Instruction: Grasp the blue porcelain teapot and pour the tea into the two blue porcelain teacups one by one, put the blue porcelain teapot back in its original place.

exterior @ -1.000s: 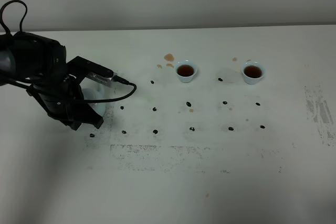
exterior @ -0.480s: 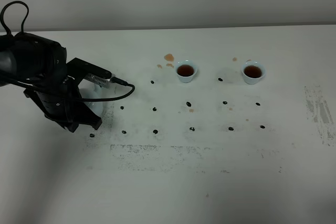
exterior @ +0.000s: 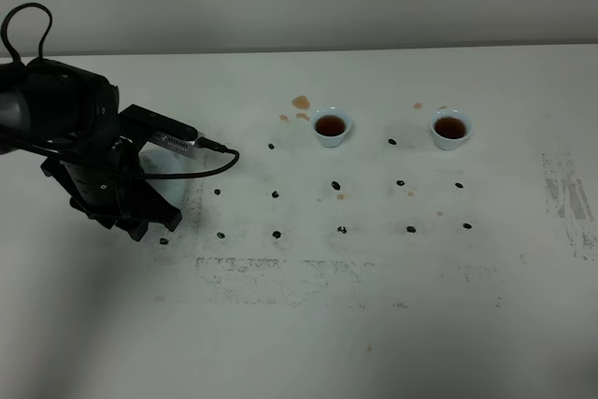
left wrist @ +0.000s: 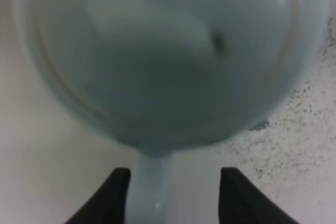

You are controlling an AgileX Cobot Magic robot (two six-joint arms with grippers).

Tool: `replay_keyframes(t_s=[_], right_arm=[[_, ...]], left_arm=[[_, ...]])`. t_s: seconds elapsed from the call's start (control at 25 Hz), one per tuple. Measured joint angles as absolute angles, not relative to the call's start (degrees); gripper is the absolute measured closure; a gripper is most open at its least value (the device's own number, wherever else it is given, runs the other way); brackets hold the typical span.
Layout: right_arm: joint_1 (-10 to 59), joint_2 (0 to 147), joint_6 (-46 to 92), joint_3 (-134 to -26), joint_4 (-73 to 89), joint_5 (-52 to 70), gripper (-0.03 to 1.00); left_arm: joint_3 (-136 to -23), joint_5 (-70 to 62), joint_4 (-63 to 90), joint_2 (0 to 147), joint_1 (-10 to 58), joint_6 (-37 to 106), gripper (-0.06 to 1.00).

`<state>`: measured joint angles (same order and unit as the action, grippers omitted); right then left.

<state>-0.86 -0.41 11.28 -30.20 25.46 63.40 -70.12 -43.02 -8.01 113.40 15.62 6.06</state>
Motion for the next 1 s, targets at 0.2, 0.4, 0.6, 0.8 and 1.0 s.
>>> replay_keyframes(t_s=[0.2,0.4,0.6,0.8,1.0], right_arm=[[-0.86,-0.41,11.28,-30.20,25.46,63.40,0.73],[-0.86,-0.41,11.28,-30.20,25.46,63.40,0.73],[-0.86,-0.41,11.28,-30.20,25.46,63.40,0.73],[-0.86,-0.41,11.28,-30.20,25.46,63.40,0.73],[-0.86,-0.41,11.28,-30.20,25.46,63.40,0.73]], left_arm=[[-70.12,-44.80,-6.73,112.88,15.62,5.70,0.53],[-68.87,-45.96,-5.67,109.86,16.07,5.53,0.53],[-63.13,-46.59,-5.46,104.77,16.12,5.48,0.53],[-59.97,-48.28,-5.46,93.81,16.12,5.18,0.53],[-59.92,-52.33,-7.18,76.92,15.51,5.13,0.52]])
